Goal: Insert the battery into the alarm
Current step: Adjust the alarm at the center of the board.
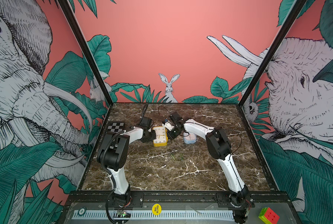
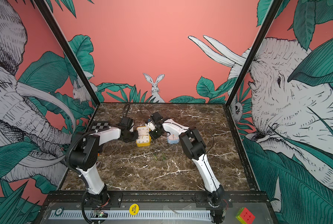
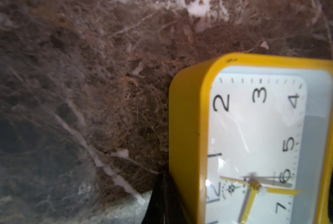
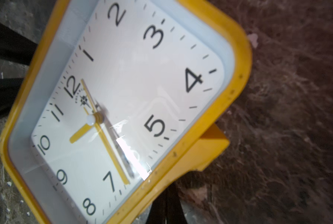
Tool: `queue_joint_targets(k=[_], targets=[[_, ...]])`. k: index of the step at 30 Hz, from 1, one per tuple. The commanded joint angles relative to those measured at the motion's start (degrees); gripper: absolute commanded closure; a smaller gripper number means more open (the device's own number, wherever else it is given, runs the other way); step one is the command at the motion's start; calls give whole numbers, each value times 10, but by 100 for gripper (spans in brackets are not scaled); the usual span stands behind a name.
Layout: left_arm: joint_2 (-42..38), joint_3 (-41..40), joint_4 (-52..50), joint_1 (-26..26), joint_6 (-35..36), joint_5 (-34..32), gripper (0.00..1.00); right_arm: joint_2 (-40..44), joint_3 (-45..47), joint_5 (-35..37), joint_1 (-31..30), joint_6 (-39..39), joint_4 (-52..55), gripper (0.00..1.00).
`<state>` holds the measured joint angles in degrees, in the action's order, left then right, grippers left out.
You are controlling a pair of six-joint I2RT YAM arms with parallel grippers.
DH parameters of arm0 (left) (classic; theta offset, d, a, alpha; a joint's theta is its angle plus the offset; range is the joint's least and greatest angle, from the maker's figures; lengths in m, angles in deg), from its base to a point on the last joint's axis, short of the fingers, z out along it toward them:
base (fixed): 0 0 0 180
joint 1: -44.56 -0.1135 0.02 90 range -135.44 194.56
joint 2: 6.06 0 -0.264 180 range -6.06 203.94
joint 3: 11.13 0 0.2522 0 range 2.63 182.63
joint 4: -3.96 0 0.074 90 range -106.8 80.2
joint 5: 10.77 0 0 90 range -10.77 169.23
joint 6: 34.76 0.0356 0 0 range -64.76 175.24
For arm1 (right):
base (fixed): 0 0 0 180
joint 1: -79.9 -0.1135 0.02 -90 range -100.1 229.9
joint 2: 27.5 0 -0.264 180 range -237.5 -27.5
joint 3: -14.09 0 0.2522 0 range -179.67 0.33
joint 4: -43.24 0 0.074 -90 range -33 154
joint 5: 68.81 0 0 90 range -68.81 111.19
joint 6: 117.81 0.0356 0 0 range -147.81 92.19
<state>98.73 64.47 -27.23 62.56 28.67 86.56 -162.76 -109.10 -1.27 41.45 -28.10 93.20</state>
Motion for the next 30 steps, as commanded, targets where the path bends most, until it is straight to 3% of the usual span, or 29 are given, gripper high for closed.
queue_joint_targets(k=[1,20,30], targets=[[6,-1,-10,11,-9,22,100,11,-7,2,13,13,38,100],[0,-16,-24,22,-16,19,100,73,25,-76,15,28,45,100],[8,-20,-20,27,-22,19,100,60,16,-74,14,36,43,100]])
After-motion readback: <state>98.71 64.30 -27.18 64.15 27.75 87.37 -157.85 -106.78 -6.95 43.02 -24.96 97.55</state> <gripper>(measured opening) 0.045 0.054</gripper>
